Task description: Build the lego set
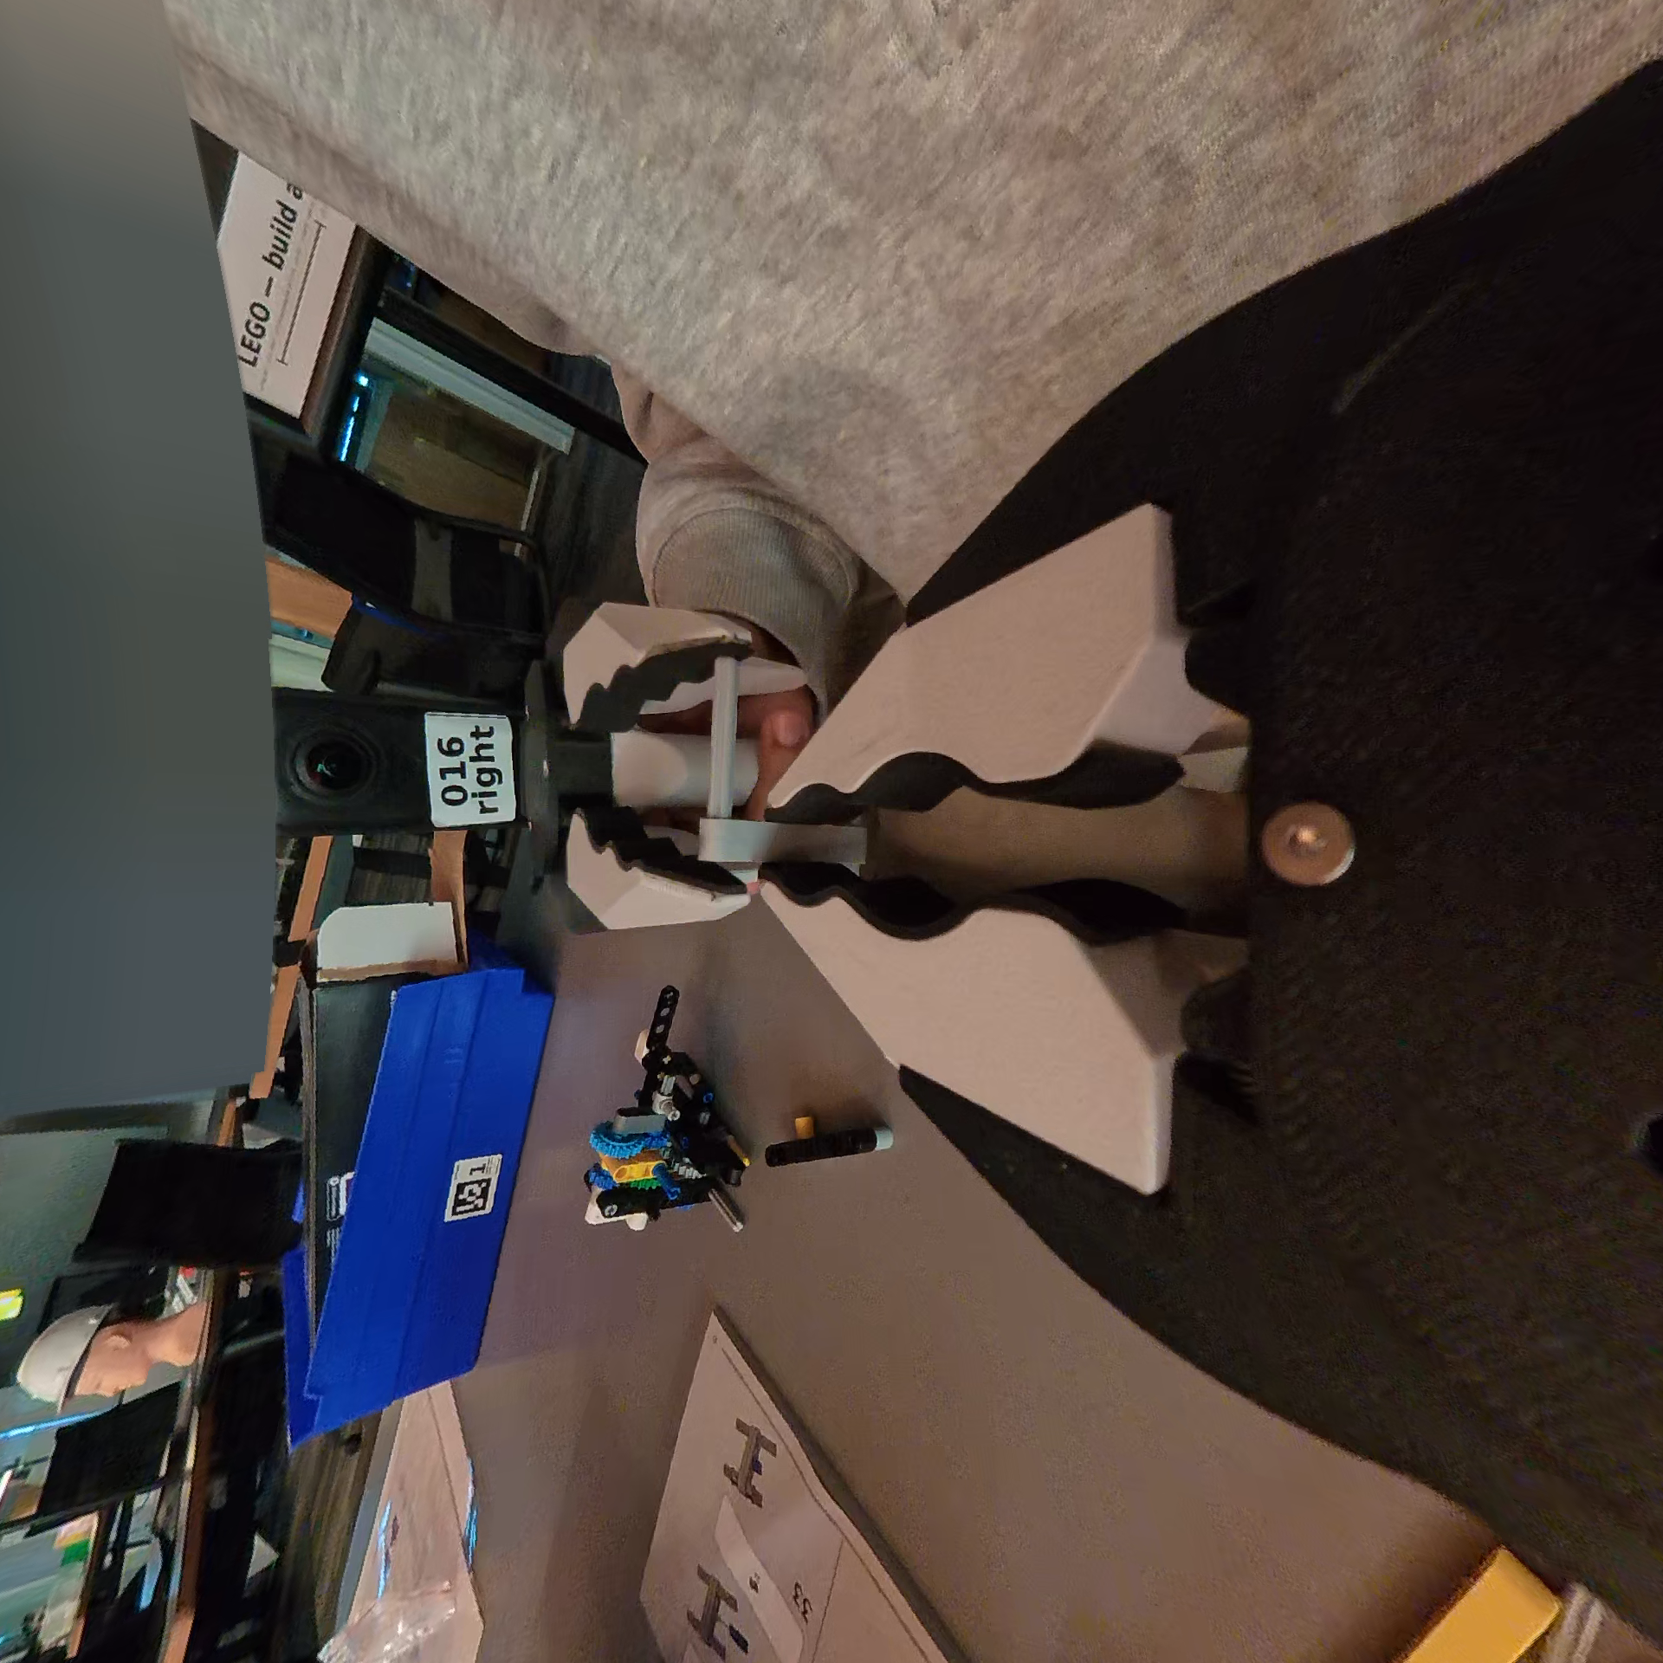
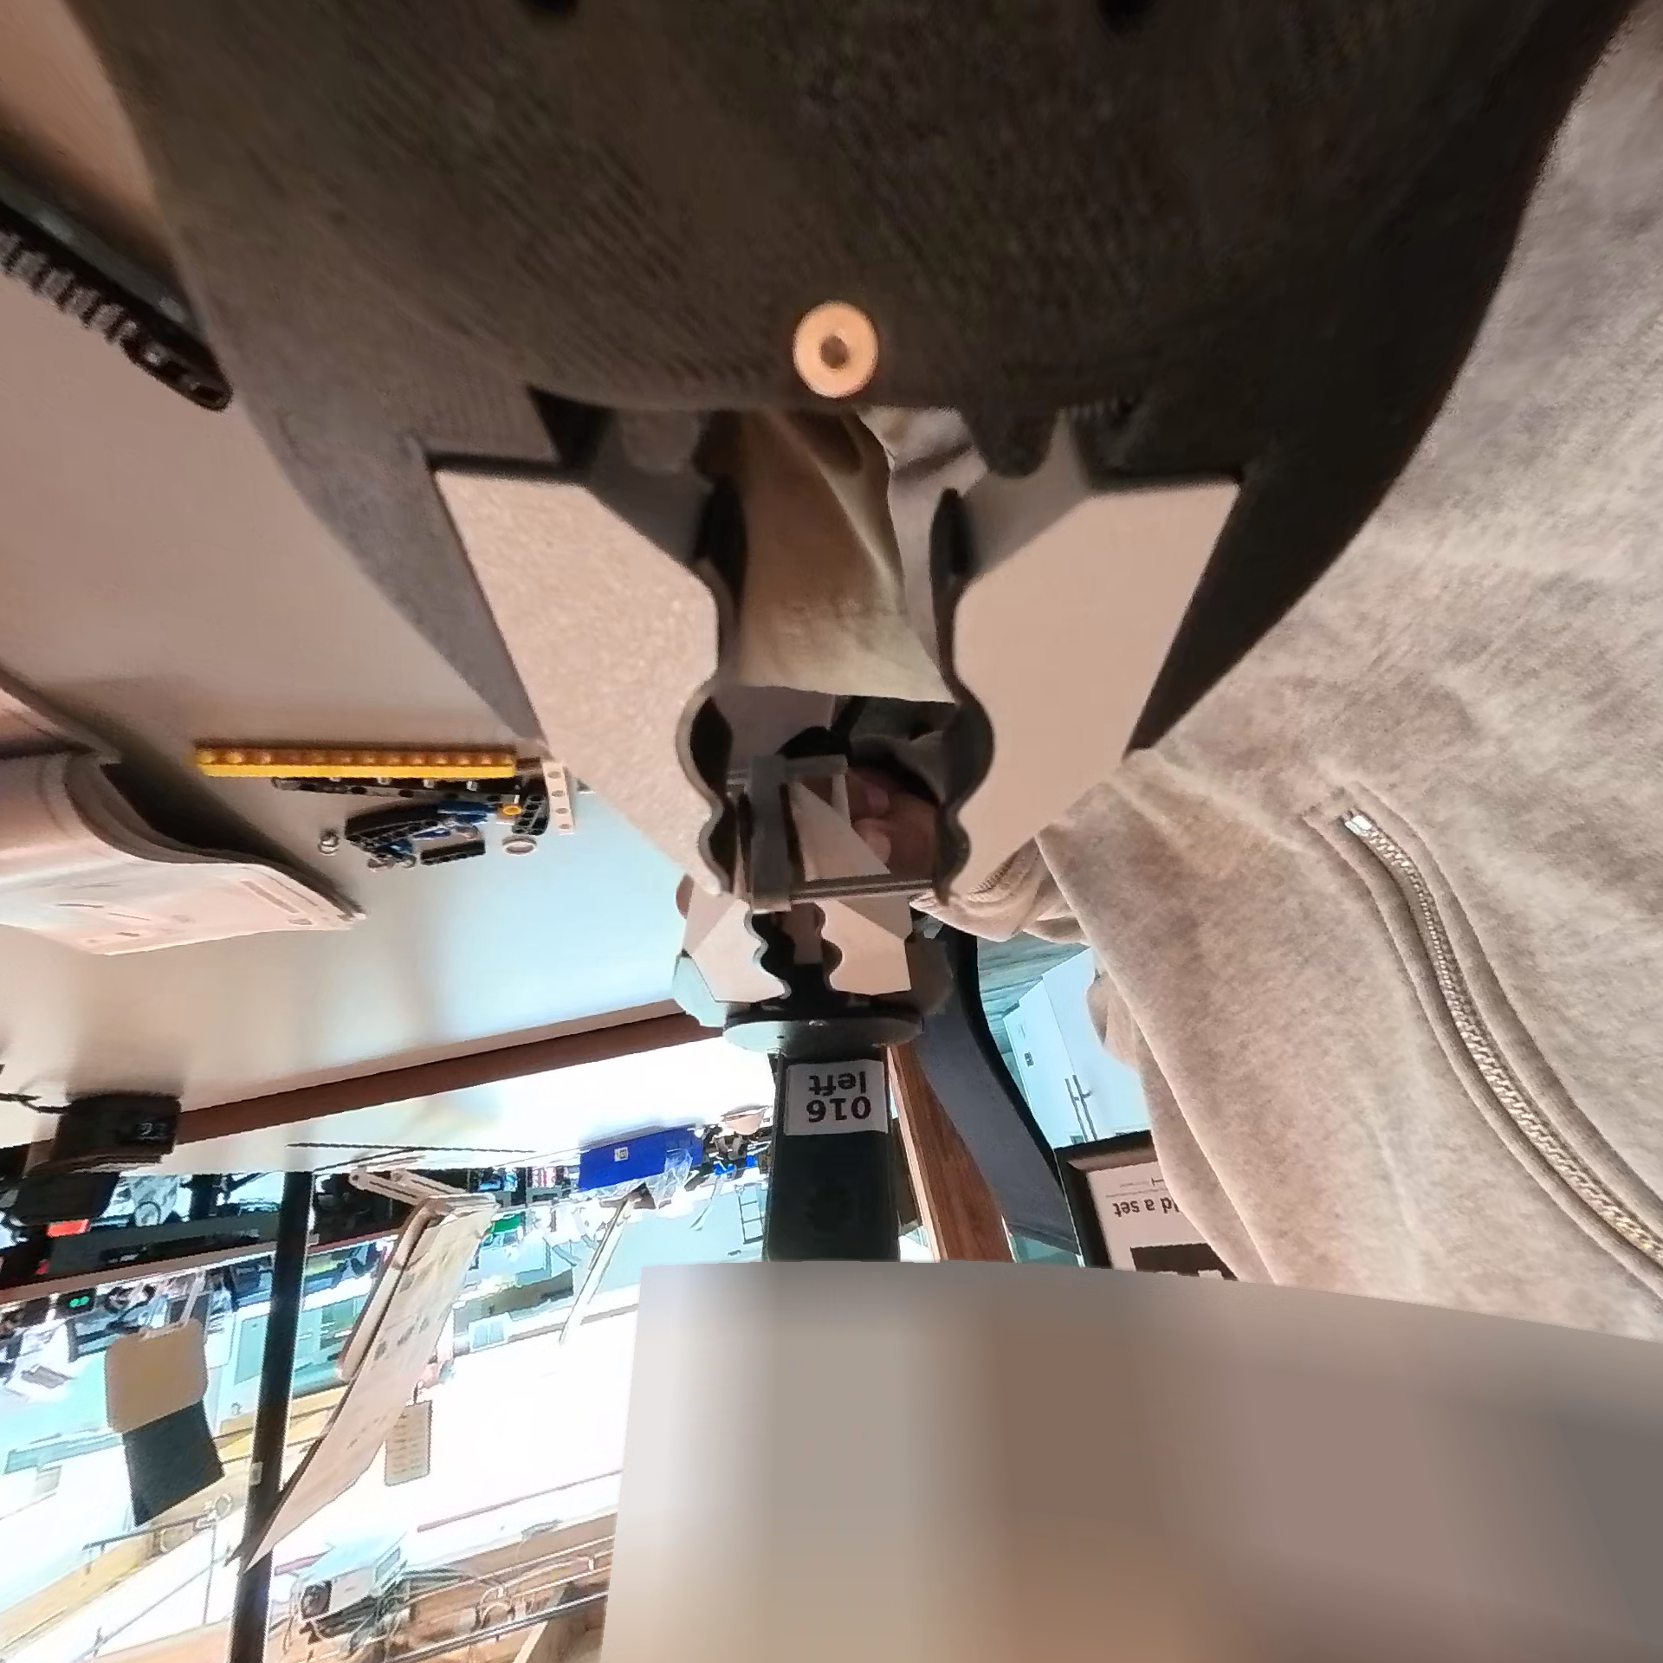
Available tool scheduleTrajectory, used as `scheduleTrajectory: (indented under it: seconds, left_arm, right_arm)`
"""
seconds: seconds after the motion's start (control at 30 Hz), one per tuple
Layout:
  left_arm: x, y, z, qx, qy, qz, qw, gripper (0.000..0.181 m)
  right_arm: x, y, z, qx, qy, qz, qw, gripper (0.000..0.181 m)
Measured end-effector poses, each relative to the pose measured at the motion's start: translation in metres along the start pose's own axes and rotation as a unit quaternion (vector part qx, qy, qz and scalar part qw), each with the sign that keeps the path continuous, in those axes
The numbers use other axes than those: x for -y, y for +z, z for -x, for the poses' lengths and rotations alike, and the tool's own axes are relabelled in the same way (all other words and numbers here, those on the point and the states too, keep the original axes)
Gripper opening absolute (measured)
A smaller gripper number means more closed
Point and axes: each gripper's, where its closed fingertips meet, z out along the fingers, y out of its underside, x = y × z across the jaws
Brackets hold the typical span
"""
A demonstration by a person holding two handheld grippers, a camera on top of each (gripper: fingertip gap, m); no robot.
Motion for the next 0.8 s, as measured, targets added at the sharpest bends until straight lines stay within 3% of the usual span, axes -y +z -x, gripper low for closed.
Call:
scheduleTrajectory:
  seconds: [0.47, 0.63, 0.7, 0.8]
  left_arm:
    - [-0.004, 0.003, 0.007, 0.011, -0.013, 0.008, 1.000, 0.005]
    - [0.022, -0.007, 0.041, 0.054, -0.038, -0.011, 0.998, 0.005]
    - [0.035, -0.012, 0.066, 0.054, -0.061, 0.024, 0.996, 0.004]
    - [0.033, -0.017, 0.092, 0.031, -0.096, 0.162, 0.982, 0.005]
  right_arm:
    - [-0.001, -0.002, -0.007, -0.009, 0.013, -0.001, 1.000, 0.042]
    - [0.017, -0.018, -0.026, -0.067, 0.002, -0.046, 0.997, 0.056]
    - [0.019, -0.021, -0.029, -0.073, 0.006, -0.051, 0.996, 0.057]
    - [0.025, -0.020, -0.025, -0.057, 0.025, -0.068, 0.996, 0.058]
